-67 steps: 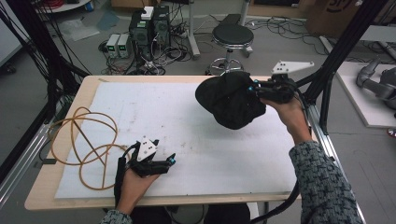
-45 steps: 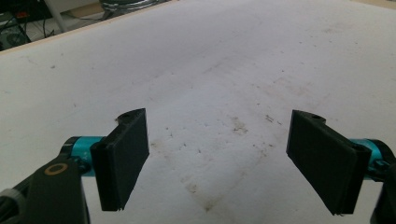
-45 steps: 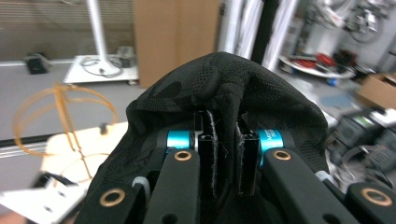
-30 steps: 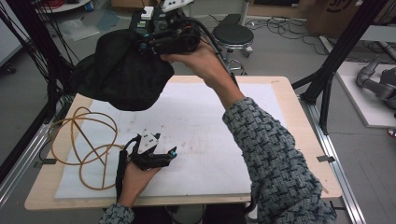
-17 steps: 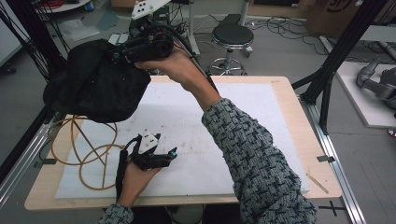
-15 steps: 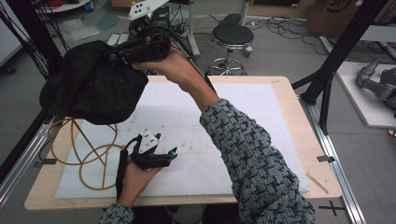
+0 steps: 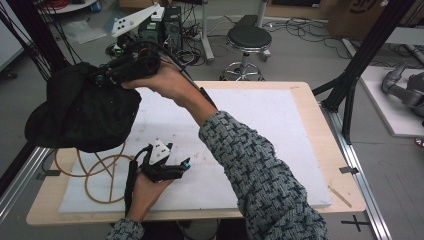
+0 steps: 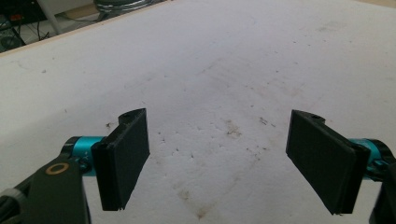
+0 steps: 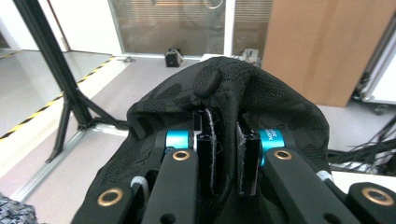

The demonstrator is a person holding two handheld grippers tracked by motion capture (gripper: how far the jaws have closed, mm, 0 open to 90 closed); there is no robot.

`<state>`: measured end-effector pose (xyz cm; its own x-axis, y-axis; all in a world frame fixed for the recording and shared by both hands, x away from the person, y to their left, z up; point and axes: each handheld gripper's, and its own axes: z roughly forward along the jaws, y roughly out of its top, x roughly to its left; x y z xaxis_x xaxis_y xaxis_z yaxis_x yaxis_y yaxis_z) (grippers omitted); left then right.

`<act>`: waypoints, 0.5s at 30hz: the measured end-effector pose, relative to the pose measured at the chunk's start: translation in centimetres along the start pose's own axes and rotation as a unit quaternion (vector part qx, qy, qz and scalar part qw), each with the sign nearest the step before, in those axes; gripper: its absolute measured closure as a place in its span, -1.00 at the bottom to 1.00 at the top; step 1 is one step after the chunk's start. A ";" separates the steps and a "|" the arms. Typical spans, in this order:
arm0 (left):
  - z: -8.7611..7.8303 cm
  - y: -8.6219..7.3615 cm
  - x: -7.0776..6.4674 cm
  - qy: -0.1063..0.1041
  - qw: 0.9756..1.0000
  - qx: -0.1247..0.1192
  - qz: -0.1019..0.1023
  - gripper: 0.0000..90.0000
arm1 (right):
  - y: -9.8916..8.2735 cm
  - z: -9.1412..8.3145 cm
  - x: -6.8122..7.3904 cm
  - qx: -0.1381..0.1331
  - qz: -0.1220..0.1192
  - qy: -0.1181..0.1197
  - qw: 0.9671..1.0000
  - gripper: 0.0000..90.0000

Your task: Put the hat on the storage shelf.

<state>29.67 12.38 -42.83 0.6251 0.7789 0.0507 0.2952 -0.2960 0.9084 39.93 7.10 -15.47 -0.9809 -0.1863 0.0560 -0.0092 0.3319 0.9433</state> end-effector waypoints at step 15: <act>0.0 -0.1 -0.1 -0.001 1.000 -0.002 -0.002 -0.52 | -2.4 3.5 -0.5 0.049 0.026 0.028 0.998 0.78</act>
<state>29.56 12.32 -42.93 0.6247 0.7795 0.0461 0.2947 -0.2901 0.9105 39.78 9.63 -18.96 -0.9683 -0.2171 0.1239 0.0190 0.4303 0.9025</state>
